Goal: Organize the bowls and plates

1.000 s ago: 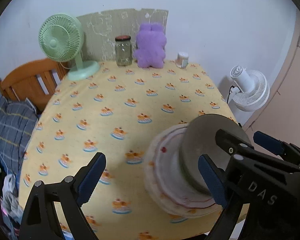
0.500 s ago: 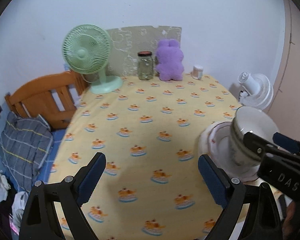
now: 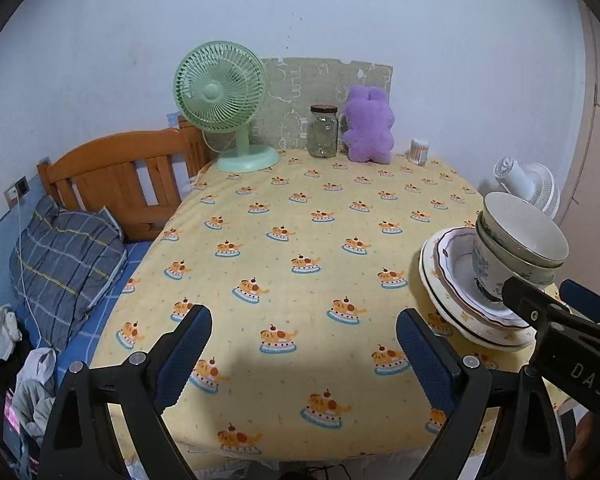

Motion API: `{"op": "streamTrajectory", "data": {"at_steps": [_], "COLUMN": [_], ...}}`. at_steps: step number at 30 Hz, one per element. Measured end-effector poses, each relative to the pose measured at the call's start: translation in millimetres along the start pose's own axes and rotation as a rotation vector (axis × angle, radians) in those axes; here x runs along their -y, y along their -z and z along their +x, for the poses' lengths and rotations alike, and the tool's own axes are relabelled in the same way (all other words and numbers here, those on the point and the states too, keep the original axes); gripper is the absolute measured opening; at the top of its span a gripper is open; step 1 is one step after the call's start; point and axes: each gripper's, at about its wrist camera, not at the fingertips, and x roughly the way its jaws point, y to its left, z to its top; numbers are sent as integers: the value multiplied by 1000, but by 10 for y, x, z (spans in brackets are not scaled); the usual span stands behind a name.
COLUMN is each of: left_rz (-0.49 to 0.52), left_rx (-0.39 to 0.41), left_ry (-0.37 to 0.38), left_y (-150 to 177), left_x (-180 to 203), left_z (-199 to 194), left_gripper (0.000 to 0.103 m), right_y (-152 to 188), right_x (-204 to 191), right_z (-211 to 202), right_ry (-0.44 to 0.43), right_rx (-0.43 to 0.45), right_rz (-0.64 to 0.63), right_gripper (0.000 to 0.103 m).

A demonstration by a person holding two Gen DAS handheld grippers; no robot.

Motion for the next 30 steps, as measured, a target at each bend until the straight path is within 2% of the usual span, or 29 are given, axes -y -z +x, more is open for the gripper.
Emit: {"op": "streamTrajectory", "data": {"at_steps": [11,16,30], "left_rz": [-25,-26,-30], "left_rx": [37,35,71], "left_ry": [12,18,2], "left_y": [6,-29,-89], "left_x": [-27,-35,-99], "left_z": [-153,-157,-250], "left_gripper": [95,101,103], "right_y": [24,5,-85], "right_x": [1,-2,-86], "right_z": [-205,-243,-238], "right_ry": [5,13,-5], "right_rx": [52,57,64], "right_rz": [-6,-2,-14], "right_gripper": [87,87,87]}}
